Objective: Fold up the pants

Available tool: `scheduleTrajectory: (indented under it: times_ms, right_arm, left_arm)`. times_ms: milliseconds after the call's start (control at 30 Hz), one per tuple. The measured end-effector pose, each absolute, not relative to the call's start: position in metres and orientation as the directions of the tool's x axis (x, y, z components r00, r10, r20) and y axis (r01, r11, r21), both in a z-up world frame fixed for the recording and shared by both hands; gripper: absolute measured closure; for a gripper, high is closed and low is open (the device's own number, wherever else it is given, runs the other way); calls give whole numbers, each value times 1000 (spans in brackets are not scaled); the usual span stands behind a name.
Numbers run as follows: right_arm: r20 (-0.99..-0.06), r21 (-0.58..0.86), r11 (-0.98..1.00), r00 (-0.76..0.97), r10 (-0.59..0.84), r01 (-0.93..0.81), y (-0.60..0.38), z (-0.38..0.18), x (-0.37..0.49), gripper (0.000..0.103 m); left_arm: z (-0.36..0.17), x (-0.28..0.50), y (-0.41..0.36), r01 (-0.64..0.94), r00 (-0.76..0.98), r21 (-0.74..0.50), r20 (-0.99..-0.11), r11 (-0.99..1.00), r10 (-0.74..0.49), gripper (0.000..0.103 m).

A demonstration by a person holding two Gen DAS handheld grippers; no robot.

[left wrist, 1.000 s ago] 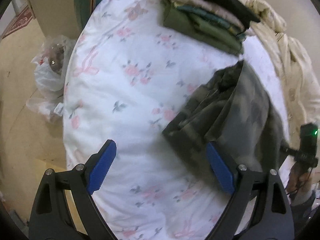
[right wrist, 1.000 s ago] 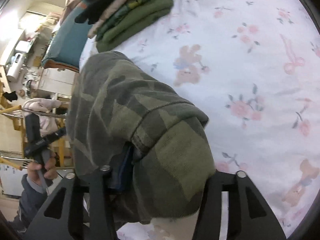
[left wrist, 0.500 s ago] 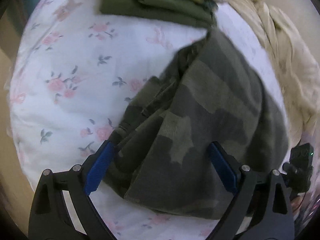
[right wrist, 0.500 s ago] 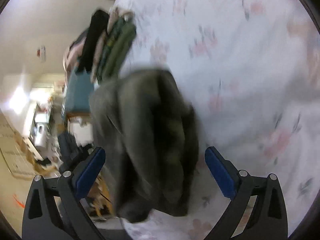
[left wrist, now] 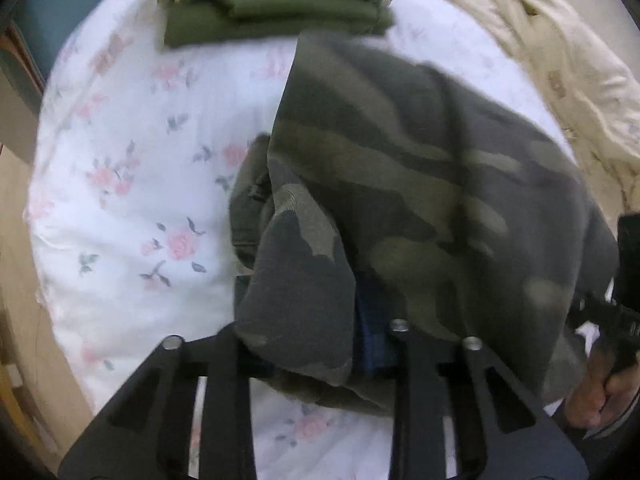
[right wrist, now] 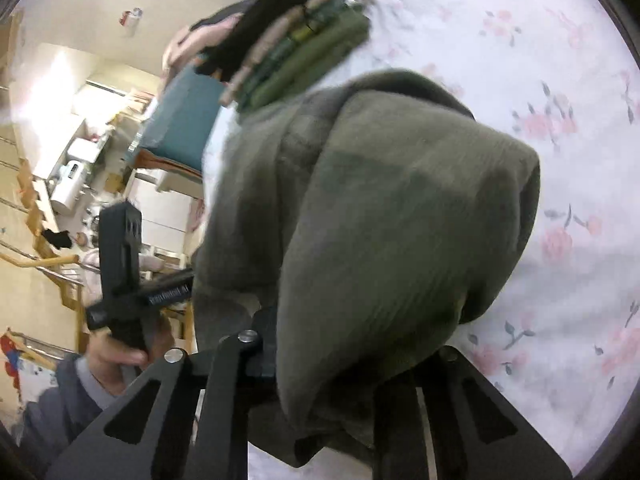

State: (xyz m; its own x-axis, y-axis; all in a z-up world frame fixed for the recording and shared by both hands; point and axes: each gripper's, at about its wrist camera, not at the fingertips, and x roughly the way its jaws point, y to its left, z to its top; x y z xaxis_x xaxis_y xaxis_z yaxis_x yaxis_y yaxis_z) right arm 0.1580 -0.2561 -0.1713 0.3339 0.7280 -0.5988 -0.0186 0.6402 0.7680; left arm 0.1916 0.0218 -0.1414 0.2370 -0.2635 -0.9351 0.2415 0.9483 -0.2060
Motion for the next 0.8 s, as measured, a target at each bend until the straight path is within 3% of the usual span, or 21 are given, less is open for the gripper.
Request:
scheduleTrajectory:
  times_ms: [267,400,433,467,533,567,700,800]
  right_arm:
    - [-512,796,577,303,804,-186,-277,-111,180,85]
    - [-599,775,615,139,788,-144,-274,-140,173,82]
    - [-654,745,660,87,752,-101,-271,-157,170,81]
    - [-707,702,708,48,706,-74,-270,-170,163,75]
    - [-801,599,800,-8,599,-20,-277,-191,152,51]
    - [-837,547,837,-8,547,8,-284,-195,148,30]
    - [-900,434,900,79,430,41,-311,-171,143,27]
    - [-889,441,895,169,425,70,-326,-138,137,27]
  left_arm:
    - [-75,118,43,195,297,-334,-876,922,-380,84]
    - [-101,95,29,192,220,-250,-931,949,-290,80]
    - [-115,91,27,193,162,-243,-948,951,-275,73]
    - [-128,87,26,191,99,-234,-962,953,-255,61]
    - [-154,76,28,179,-17,-189,-982,966,-189,39]
    - [-159,71,31,164,-40,-187,-982,969,-183,34]
    - [-140,70,42,151,-19,-205,-979,967,-204,34]
    - [-112,78,58,115,52,-217,-973,969,-224,36]
